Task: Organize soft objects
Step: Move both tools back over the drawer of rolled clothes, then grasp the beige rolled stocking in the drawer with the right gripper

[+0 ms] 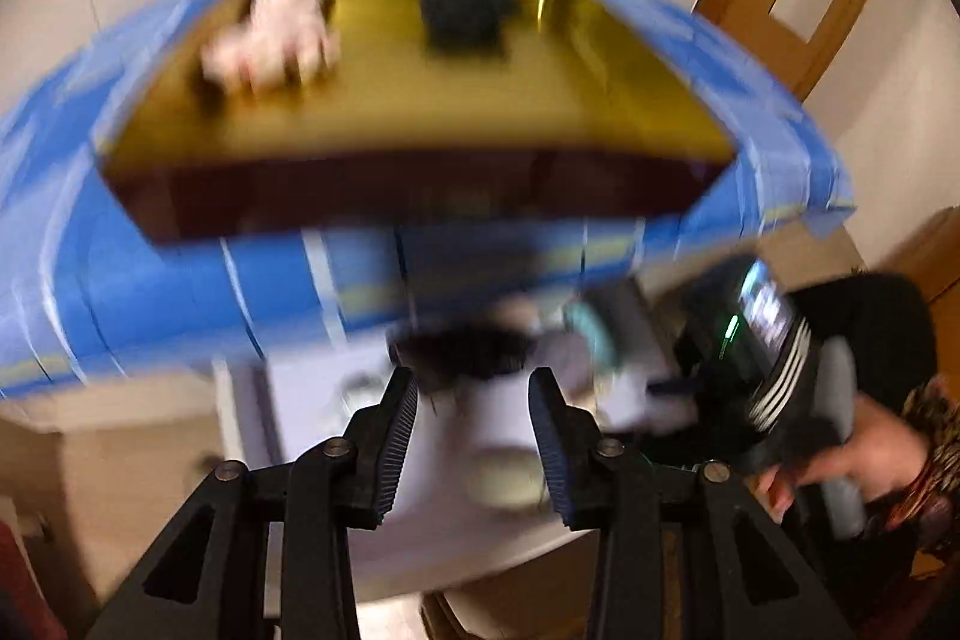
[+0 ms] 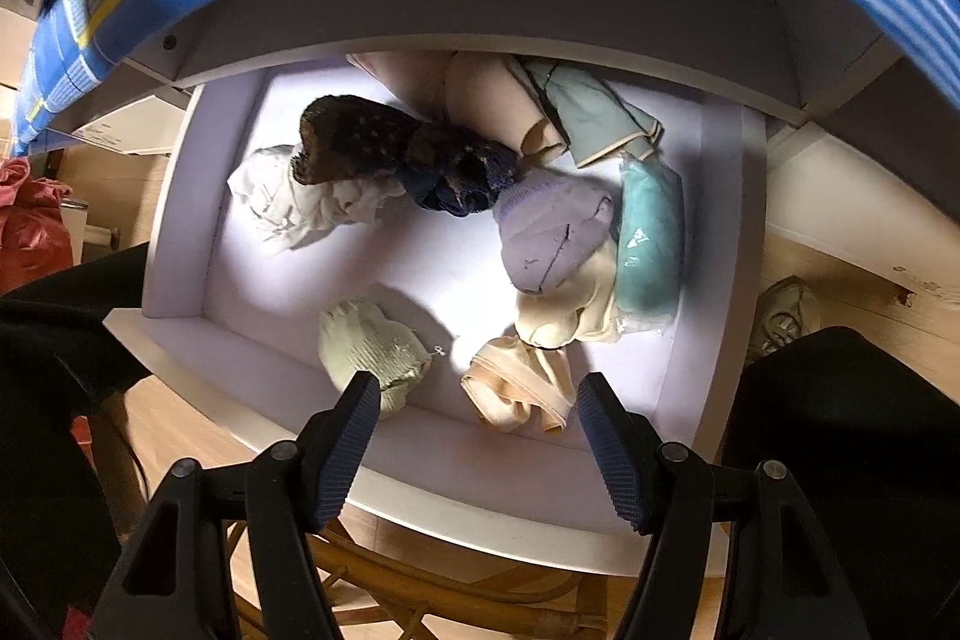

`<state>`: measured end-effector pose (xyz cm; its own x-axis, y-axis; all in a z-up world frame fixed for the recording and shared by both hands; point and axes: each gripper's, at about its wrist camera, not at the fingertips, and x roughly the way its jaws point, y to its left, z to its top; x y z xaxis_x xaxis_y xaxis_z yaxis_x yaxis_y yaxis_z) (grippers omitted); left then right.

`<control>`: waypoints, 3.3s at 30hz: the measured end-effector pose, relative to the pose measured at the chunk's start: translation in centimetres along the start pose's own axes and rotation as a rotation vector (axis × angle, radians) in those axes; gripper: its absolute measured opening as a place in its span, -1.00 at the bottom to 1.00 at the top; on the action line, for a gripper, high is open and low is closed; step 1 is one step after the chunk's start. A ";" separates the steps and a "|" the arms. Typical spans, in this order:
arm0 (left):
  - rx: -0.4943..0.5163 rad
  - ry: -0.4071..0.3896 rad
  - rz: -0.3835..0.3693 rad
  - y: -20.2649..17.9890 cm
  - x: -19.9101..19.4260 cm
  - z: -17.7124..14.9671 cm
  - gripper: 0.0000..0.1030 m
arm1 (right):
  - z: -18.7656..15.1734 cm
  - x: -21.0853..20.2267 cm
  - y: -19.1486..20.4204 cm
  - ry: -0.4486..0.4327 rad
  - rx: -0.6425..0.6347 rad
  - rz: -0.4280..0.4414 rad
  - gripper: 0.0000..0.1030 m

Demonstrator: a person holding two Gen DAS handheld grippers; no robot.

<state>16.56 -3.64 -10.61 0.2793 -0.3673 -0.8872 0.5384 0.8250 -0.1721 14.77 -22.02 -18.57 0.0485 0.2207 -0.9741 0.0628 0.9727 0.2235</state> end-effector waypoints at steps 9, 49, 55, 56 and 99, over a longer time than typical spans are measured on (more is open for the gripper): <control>-0.094 0.254 0.026 1.1 9.1 -4.7 -0.26 | -0.1 1.3 -0.9 0.042 0.014 -0.036 0.34; -0.185 0.659 0.036 5.2 15.8 -13.6 -0.23 | -3.3 7.3 1.8 0.305 -0.177 -0.052 0.43; -0.241 0.544 0.041 6.5 14.2 -11.7 -0.15 | -0.3 3.4 4.7 -0.008 -0.383 -0.190 0.43; -0.257 0.529 0.050 6.9 14.0 -11.6 -0.15 | 0.4 3.3 5.2 -0.066 -0.432 -0.245 0.43; -0.612 0.429 0.095 12.0 13.0 -12.1 -0.13 | 8.9 9.6 4.7 -0.089 -0.277 -0.163 0.15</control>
<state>16.98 6.68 -29.38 -0.0988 -0.1869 -0.9774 -0.0458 0.9820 -0.1831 24.36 -16.01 -26.56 0.1480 0.0651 -0.9869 -0.1956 0.9800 0.0353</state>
